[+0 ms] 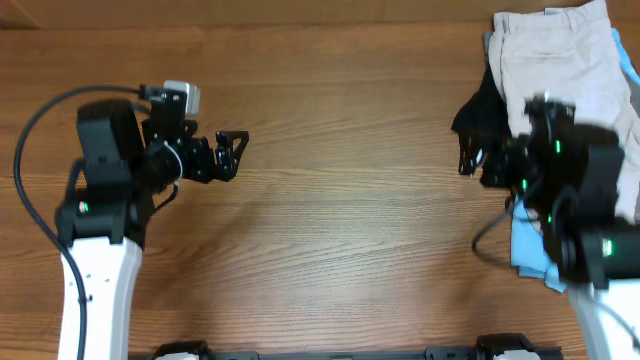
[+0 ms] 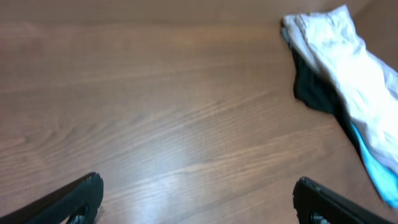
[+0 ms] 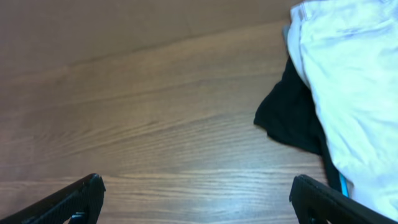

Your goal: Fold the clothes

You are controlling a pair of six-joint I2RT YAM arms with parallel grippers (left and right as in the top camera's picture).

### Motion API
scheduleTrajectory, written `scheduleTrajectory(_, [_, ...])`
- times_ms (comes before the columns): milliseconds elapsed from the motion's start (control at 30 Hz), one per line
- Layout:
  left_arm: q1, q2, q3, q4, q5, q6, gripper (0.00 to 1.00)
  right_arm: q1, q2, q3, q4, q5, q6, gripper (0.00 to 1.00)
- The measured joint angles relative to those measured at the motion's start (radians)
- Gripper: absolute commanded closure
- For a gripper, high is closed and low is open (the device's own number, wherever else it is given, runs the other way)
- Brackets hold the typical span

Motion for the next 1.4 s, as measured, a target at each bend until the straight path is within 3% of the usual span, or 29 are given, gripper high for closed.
scheduleTrajectory(233, [0.0, 0.099, 0.103, -0.04, -0.004, 0.057, 0.0, -0.031, 0.33, 0.254, 0.036, -0.079, 0.0, 0.0])
scheduleTrajectory(367, [0.0, 0.161, 0.103, -0.024, -0.004, 0.061, 0.0, -0.04, 0.433, 0.269, 0.184, -0.076, -0.001, 0.05])
scheduleTrajectory(533, [0.0, 0.246, 0.104, -0.017, 0.008, 0.062, 0.0, -0.08, 0.527, 0.278, 0.361, 0.044, -0.024, 0.05])
scheduleTrajectory(800, [0.0, 0.288, 0.104, -0.008, -0.011, 0.062, 0.0, -0.16, 0.758, 0.282, 0.398, 0.185, -0.082, 0.09])
scheduleTrajectory(1000, [0.0, 0.288, 0.104, 0.002, -0.05, 0.062, 0.0, -0.205, 0.922, 0.282, 0.41, 0.241, -0.105, 0.22])
scheduleTrajectory(1400, [-0.005, 0.288, 0.104, 0.05, -0.092, 0.057, 0.0, -0.215, 1.027, 0.282, 0.417, 0.287, -0.109, 0.42])
